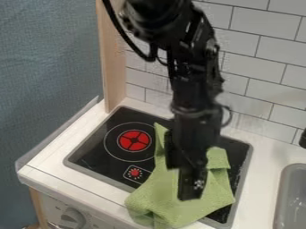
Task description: Fold the cloth from top to bottom
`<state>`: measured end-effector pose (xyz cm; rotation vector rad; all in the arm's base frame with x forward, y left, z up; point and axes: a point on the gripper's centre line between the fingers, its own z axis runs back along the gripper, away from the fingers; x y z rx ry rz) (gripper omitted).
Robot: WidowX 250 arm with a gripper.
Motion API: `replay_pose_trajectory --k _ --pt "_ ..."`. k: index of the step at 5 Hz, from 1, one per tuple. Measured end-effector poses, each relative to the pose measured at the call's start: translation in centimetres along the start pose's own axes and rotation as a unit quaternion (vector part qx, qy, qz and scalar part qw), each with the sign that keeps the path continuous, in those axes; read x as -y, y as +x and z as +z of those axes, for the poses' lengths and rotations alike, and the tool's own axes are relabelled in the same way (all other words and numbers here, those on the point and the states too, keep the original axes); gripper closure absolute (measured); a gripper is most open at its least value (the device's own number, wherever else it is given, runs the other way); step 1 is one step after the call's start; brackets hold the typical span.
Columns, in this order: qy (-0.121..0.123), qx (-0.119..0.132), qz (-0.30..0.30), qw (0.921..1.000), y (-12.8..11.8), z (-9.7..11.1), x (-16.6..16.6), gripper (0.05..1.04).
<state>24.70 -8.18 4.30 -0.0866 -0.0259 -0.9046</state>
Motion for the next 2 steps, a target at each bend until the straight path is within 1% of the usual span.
replay_pose_trajectory --k 1,2 --pt "0.006 -0.02 -0.004 0.9998 -0.83 0.58 -0.53 0.085" --pt "0.007 -0.021 -0.005 0.9997 -0.86 0.61 -0.6 0.085"
